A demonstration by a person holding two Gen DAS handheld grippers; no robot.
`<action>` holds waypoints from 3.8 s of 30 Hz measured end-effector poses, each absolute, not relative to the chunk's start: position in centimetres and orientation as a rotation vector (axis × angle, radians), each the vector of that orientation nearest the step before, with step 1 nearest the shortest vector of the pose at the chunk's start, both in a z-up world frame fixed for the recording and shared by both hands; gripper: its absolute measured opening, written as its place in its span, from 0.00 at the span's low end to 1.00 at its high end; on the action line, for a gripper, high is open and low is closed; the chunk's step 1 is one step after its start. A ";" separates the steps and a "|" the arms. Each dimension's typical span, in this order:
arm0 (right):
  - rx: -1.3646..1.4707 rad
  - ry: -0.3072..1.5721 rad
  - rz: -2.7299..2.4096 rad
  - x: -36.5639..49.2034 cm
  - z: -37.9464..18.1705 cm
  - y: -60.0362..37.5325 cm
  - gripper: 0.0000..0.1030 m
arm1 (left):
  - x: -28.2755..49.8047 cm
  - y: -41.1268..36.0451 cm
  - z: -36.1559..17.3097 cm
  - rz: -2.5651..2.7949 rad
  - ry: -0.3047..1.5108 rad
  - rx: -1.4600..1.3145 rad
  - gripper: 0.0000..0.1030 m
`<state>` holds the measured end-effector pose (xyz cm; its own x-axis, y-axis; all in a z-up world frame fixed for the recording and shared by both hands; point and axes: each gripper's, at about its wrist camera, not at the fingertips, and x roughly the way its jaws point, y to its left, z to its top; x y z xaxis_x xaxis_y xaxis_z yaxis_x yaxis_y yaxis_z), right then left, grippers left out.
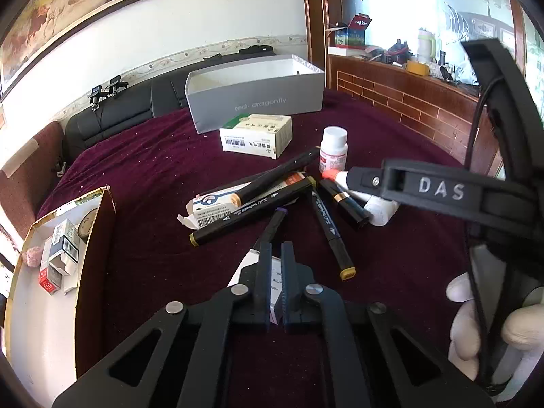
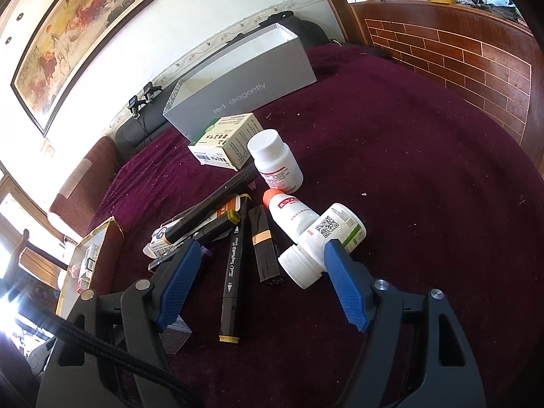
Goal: Organize objects
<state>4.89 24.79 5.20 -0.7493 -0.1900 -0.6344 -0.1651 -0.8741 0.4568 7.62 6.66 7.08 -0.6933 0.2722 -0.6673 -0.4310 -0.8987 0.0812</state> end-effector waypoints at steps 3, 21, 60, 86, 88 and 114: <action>1.111 -0.783 -2.819 4.9 5.2 24.8 0.72 | 7.9 6.7 7.7 2.561 0.313 -0.938 0.00; 1.135 -0.764 -2.841 4.9 4.8 24.8 0.72 | 9.2 0.8 11.2 2.634 0.169 -0.877 0.00; 1.416 -0.285 -2.821 2.6 5.4 17.7 0.55 | 9.6 -1.7 10.5 2.610 0.251 -0.846 0.28; 1.231 -0.367 -2.695 4.2 13.2 11.9 0.12 | 6.1 -21.5 12.2 3.008 -0.008 -0.890 0.28; 1.186 -0.338 -2.655 3.9 14.3 9.2 0.12 | 5.4 -22.9 12.2 3.034 -0.022 -0.906 0.28; 1.378 -0.054 -2.447 -6.1 5.7 -10.6 0.13 | -7.2 -27.7 4.3 2.984 -0.146 -1.362 0.45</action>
